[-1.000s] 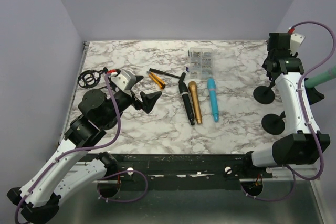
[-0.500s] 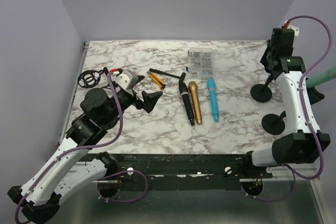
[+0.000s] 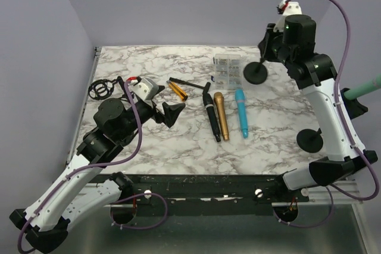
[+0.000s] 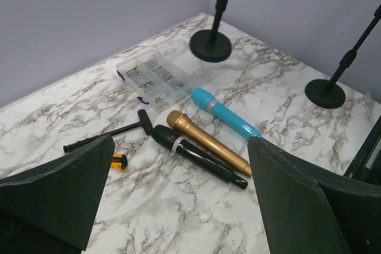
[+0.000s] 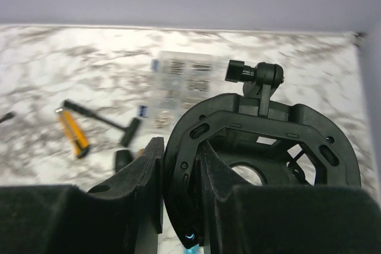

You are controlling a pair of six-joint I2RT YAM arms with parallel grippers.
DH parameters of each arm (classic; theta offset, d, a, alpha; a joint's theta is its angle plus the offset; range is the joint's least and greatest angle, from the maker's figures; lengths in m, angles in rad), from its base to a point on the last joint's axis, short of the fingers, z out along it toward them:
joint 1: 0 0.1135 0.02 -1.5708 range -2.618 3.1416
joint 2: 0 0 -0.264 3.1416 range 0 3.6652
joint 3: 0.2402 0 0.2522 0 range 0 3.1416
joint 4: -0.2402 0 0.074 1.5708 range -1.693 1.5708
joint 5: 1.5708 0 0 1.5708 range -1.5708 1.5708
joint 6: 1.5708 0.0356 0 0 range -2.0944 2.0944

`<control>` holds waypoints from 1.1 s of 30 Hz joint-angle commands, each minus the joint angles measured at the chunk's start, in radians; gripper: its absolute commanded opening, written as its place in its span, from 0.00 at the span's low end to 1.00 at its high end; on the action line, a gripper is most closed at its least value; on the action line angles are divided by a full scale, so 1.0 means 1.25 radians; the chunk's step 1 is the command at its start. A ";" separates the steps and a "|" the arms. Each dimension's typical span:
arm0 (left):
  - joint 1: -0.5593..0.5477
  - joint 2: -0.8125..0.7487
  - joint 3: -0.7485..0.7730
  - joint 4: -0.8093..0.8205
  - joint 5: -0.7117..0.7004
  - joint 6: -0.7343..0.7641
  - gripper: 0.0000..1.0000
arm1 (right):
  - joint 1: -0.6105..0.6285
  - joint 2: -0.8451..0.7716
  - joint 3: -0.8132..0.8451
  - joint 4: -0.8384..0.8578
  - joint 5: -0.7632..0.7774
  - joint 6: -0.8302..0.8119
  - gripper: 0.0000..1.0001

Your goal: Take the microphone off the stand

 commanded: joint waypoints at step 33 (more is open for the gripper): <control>-0.002 -0.328 0.082 -0.487 -0.373 -0.308 0.98 | 0.653 0.330 0.180 0.111 -0.387 -0.255 0.01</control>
